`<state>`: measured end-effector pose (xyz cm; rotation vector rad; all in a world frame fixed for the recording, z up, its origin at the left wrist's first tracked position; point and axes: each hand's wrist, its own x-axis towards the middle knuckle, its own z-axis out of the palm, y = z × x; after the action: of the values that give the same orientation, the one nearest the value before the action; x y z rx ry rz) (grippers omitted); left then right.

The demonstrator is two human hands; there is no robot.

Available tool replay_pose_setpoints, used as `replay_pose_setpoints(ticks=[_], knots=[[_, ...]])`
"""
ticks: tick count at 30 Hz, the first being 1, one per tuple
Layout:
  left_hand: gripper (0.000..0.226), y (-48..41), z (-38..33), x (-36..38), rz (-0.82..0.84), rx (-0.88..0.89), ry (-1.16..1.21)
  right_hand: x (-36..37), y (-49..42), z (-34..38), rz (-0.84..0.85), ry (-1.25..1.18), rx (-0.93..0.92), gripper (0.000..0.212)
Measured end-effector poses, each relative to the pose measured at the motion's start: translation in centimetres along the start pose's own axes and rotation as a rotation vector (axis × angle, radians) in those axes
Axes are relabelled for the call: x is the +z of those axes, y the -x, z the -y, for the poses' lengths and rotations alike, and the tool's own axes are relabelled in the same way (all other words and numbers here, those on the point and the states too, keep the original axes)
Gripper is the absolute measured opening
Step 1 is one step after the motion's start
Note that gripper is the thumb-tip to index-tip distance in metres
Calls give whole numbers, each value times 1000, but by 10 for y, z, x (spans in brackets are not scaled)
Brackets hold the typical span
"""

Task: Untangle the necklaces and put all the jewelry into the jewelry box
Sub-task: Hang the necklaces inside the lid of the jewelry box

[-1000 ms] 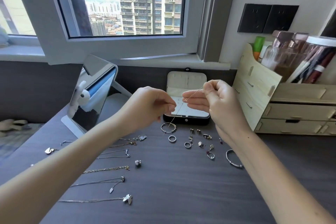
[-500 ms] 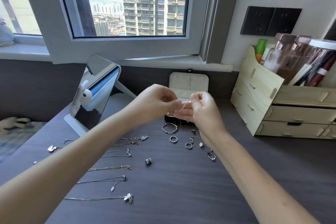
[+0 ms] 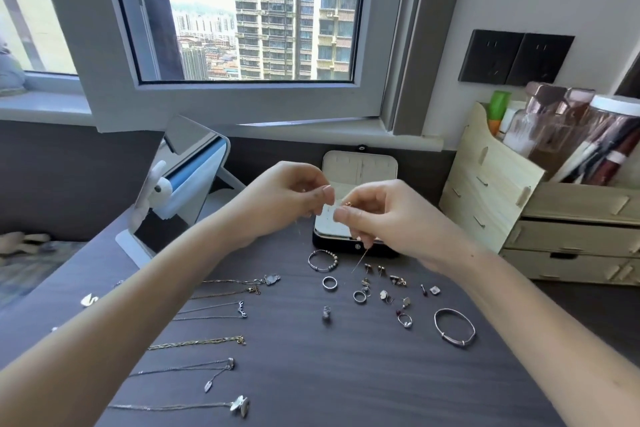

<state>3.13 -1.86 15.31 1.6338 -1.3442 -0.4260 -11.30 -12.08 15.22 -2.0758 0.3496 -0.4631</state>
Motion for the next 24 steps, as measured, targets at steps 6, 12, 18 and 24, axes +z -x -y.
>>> replay_pose_setpoints(ticks=[6,12,18,24], knots=[[17,-24,10,4,-43,27,125,-37,-27,20,-48,-3,-54,13],[13,-74,39,26,-138,17,-49,-91,-60,27,-188,32,-41,12],[26,-130,83,67,-172,77,-433,-128,-100,26,-242,35,-33,20],[35,-174,121,99,-178,141,-764,-141,-145,8,-344,73,-24,21]])
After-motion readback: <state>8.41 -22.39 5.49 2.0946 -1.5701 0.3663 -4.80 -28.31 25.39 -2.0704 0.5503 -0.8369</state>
